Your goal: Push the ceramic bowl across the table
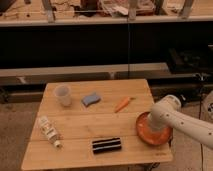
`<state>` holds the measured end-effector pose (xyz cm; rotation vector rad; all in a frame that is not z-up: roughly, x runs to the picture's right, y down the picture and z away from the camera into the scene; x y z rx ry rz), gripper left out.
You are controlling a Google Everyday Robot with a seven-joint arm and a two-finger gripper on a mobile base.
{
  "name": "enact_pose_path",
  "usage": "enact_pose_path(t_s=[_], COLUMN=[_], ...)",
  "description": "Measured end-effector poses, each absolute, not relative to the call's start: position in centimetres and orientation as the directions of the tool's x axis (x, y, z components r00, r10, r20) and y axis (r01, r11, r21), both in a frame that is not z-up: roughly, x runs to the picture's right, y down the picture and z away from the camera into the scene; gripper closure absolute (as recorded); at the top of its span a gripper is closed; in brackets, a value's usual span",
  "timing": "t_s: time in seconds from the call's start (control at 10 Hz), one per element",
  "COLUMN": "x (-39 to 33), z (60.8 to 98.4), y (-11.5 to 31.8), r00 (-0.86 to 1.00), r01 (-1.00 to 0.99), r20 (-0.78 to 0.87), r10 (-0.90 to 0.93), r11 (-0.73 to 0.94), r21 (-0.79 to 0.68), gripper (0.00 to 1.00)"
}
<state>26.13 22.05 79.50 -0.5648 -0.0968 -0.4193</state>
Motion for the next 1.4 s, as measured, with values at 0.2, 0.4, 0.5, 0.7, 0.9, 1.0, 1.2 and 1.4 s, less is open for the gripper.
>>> enact_pose_path(t_s=[0.2,0.4,0.5,0.7,0.9,1.0,1.2,1.4], x=[26.0,25.8,25.7,25.6,25.4,25.3,25.1,25.0], z=[79.6,79.6,79.7,79.8,79.8,79.8,79.9,79.9], y=[22.1,22.2,22.2,22.2,22.3,22.3,22.3,22.5], r00=[0.907,0.902,0.899,0.895,0.890,0.887,0.881,0.876], r01=[0.419,0.431,0.436,0.445,0.455,0.461,0.472,0.480], r20=[0.207,0.214,0.217,0.221,0.227,0.231,0.237,0.243], r10=[-0.366,-0.375,-0.380,-0.387,-0.396,-0.401,-0.410,-0.416], r11=[0.758,0.750,0.747,0.742,0.736,0.731,0.725,0.719], r21=[-0.500,-0.501,-0.501,-0.501,-0.501,-0.502,-0.502,-0.502], gripper=[0.81,0.81,0.81,0.81,0.81,0.81,0.81,0.81])
